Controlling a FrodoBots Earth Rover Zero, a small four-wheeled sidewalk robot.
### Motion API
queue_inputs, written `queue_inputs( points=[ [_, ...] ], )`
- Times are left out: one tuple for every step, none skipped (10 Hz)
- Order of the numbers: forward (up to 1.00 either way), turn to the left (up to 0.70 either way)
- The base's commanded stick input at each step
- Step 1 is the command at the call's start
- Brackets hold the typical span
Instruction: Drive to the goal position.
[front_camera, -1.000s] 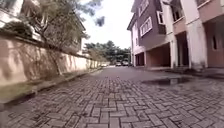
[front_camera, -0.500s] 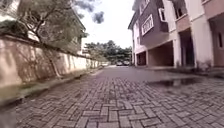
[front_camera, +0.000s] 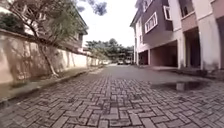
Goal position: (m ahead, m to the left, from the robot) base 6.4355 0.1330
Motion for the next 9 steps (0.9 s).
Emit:
queue_inputs(
  points=[
    [0.70,0.03],
    [0.70,0.03],
    [0.70,0.03],
    [0.70,0.03],
    [0.70,0.03],
    [0.70,0.03],
    [0.70,0.03],
    [0.70,0.03],
    [0.70,0.03]
  ],
)
